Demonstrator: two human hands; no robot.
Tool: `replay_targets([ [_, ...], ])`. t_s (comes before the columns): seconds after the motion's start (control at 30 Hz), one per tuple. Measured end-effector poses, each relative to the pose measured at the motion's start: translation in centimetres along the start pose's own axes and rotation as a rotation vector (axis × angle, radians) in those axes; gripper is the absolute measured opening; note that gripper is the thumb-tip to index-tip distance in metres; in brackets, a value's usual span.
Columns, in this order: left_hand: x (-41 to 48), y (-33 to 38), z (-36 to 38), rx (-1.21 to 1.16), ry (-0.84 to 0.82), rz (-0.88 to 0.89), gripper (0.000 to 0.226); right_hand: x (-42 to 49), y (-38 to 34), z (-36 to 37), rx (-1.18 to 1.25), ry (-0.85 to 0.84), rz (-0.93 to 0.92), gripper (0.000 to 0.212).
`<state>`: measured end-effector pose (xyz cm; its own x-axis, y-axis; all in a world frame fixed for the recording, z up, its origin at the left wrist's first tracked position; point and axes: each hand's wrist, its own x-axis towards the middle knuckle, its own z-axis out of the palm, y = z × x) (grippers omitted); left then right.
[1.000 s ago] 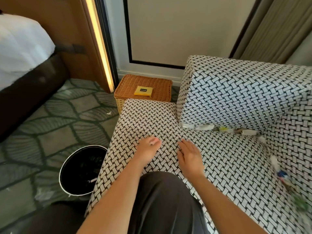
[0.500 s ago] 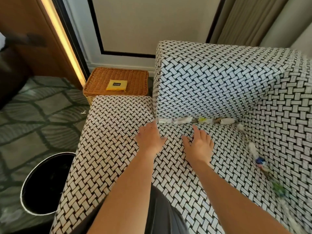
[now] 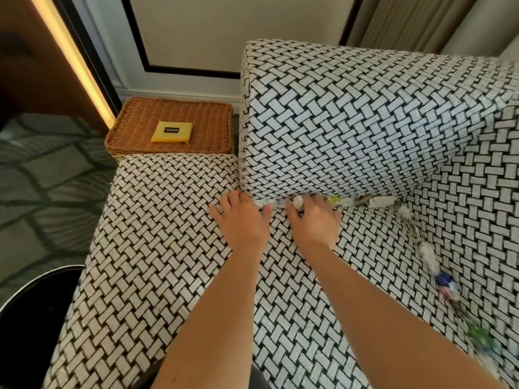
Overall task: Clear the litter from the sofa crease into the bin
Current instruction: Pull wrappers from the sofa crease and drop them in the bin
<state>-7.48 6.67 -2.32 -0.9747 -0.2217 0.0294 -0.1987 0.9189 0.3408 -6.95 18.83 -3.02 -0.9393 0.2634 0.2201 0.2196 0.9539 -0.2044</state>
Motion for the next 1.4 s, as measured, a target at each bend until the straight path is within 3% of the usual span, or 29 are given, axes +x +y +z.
replay_targets([
  [0.13,0.0,-0.3,-0.1,-0.057,0.047,0.019,0.034,-0.2,0.0,-0.1,0.085,0.038,0.0,0.032],
  [0.33,-1.0,-1.9,-1.9,-0.324,-0.064,0.095,0.014,-2.1,-0.3,-0.9,0.29,0.049,-0.01,0.019],
  [0.5,-4.0,-2.5,-5.0,-0.64,-0.152,-0.076,0.009,-5.9,-1.2,-2.2,0.432,0.003,-0.004,0.017],
  [0.63,-6.1,-5.0,-7.5,-0.679,-0.105,-0.154,0.009,-8.9,-2.0,-3.7,0.508,-0.066,0.038,0.019],
  [0.77,-9.0,-9.6,-10.6,-0.732,-0.057,-0.12,0.019,-10.8,-4.4,-6.0,0.62,-0.232,0.143,0.02],
  [0.9,-10.7,-15.3,-14.1,-0.719,-0.039,-0.191,0.021,-12.0,-8.9,-7.9,0.718,-0.482,0.026,0.022],
  [1.03,-11.0,-21.6,-17.6,-0.616,-0.08,-0.282,0.014,-12.9,-14.6,-9.8,0.582,-0.703,-0.207,0.024],
  [1.27,-11.5,-31.6,-19.6,-0.61,-0.087,-0.447,0.021,-15.7,-24.9,-8.6,0.492,-0.723,-0.342,0.038],
  [1.37,-12.3,-35.0,-18.7,-0.619,-0.075,-0.494,0.009,-17.8,-28.9,-6.6,0.46,-0.752,-0.401,0.027],
  [1.4,-12.5,-36.2,-18.2,-0.626,-0.072,-0.527,0.016,-18.4,-30.1,-5.8,0.47,-0.773,-0.403,0.026],
])
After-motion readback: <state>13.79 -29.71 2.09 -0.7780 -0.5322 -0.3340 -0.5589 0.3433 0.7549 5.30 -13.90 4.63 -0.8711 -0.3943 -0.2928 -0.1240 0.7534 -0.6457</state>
